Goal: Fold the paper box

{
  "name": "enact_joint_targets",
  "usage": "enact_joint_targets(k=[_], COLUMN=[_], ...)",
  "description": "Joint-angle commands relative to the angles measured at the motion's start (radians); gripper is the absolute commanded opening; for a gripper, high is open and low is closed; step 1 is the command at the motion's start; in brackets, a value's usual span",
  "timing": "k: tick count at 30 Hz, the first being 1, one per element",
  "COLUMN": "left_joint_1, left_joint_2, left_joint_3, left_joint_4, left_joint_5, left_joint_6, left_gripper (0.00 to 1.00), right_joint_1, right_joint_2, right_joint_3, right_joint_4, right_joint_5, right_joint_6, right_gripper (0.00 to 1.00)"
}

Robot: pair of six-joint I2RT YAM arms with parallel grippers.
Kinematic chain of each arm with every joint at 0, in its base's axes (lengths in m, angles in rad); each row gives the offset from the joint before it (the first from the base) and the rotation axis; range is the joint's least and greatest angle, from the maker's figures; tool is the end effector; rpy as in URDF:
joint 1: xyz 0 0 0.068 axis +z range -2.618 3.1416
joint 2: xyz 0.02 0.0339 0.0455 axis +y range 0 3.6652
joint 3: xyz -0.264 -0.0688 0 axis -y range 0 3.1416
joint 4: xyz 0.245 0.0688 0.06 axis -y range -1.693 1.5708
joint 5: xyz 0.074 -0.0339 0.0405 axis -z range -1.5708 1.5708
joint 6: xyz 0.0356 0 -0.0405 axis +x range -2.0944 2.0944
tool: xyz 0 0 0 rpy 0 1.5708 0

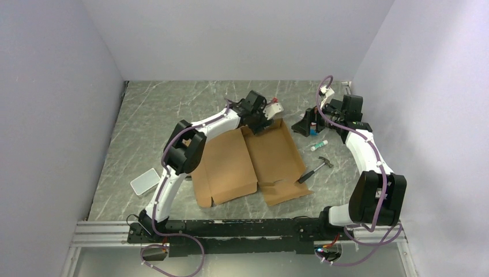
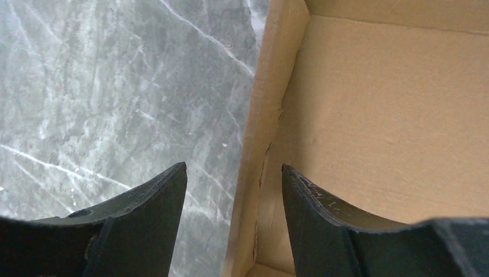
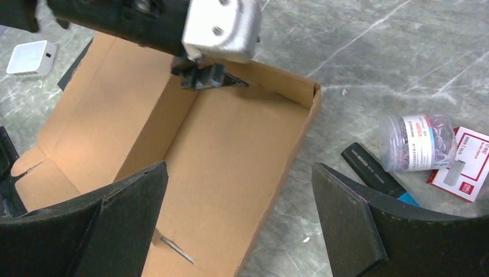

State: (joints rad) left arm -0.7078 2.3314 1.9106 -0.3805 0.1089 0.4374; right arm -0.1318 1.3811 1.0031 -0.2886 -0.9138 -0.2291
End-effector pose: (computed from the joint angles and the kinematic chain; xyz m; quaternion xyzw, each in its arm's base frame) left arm 0.3973 -0.3451 0.1809 0.5186 0.7668 -0.1005 0.3645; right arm 0.2965 -0.0109 0.2789 -0.2318 0.7969 0.3200 0.4569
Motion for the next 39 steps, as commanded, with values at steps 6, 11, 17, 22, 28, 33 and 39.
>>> enact_joint_targets(k=[6, 11, 17, 22, 28, 33, 39], left_joint_1=[0.025, 0.048, 0.126, 0.174, 0.171, 0.074, -0.141], left_joint_2=[-0.339, -0.559, -0.907, -1.233, -1.443, -1.492, -1.580], left_joint_3=[-0.183, -0.367, -0.704, -0.993, -1.214, -1.265, -1.382], left_joint_4=[0.146, 0.205, 0.191, 0.164, 0.173, 0.038, 0.080], left_joint_5=[0.040, -0.010, 0.021, 0.026, 0.172, 0.188, 0.041], left_joint_6=[-0.167, -0.387, -0.817, -1.068, -1.292, -1.422, -1.636], left_gripper=[0.69, 0.71, 0.91, 0.99, 0.86, 0.85, 0.85], right_joint_1=[0.003, 0.006, 0.005, 0.007, 0.017, 0.089, 0.165], right_joint_2=[-0.018, -0.079, -0.203, -0.156, -0.082, -0.082, -0.073], right_joint_3=[0.016, -0.055, -0.159, -0.079, -0.011, -0.008, -0.003], right_joint_4=[0.030, 0.070, -0.006, -0.295, -0.551, -0.474, -0.416], right_joint_5=[0.026, 0.007, -0.172, -0.255, -0.235, -0.121, -0.059], right_joint_6=[-0.055, -0.189, -0.563, -0.845, -1.117, -1.058, -0.977], right_gripper=[1.00, 1.00, 1.00, 1.00, 1.00, 1.00, 1.00])
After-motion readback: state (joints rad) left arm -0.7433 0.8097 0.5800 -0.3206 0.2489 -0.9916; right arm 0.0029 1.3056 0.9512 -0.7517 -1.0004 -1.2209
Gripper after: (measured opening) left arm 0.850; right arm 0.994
